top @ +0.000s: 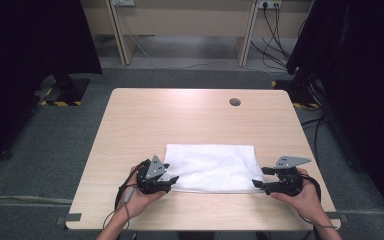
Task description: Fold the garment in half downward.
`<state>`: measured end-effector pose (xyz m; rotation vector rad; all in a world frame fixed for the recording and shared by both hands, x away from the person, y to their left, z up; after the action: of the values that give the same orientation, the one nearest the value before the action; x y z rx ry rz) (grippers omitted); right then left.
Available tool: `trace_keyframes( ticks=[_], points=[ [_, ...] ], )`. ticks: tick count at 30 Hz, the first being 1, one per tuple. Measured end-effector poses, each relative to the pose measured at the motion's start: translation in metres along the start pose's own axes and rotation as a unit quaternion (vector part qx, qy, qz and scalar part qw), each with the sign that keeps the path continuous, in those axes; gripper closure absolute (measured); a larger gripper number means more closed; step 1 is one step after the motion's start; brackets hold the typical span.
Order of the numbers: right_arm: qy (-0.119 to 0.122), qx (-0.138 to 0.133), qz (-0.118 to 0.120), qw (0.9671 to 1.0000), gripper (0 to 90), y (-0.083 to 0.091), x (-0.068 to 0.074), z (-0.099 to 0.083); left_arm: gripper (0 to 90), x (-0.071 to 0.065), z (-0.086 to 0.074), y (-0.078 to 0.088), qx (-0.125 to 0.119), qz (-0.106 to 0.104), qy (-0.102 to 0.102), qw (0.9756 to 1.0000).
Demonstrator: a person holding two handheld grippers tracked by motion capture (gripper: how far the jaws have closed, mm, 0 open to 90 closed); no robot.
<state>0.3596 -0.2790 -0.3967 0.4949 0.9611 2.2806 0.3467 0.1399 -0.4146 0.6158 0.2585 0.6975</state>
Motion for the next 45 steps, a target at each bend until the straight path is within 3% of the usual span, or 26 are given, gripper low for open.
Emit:
trace_keyframes(
  ticks=[11, 20, 22, 23, 36, 45],
  points=[
    [-0.006, -0.008, -0.012, 0.9999, 33.8, 0.013, 0.000, -0.008, 41.4, -0.010, -0.002, 0.012, -0.014, 0.002, 0.003, 0.9999],
    [-0.020, -0.023, -0.027, 0.9992, 33.2, 0.035, -0.006, -0.025, 38.2, -0.016, -0.009, 0.017, -0.023, -0.002, 0.019, 0.9996],
    [-0.020, -0.023, -0.027, 0.9992, 32.5, 0.035, -0.006, -0.025, 35.4, -0.015, -0.011, 0.018, -0.028, 0.004, 0.030, 0.9991],
    [-0.027, -0.033, -0.036, 0.9985, 32.5, 0.045, -0.009, -0.034, 35.4, -0.015, -0.011, 0.018, -0.028, 0.004, 0.030, 0.9991],
    [-0.046, -0.056, -0.046, 0.9963, 31.8, 0.056, -0.015, -0.044, 34.2, -0.011, -0.013, 0.019, -0.039, 0.012, 0.046, 0.9981],
    [-0.045, -0.050, -0.045, 0.9967, 31.1, 0.052, -0.014, -0.045, 33.9, -0.008, -0.015, 0.019, -0.041, 0.016, 0.051, 0.9978]
  ],
)
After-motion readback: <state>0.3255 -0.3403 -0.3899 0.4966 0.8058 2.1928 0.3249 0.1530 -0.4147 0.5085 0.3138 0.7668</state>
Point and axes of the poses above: each handheld gripper's, and its own axes: y roughly backward along the jaws, z roughly out of its top, x roughly to its left, the point moved 1 cm from there along -y, roughly forward along the jaws, and after that the axes turned 2 degrees about y, right-handed, at the moved point
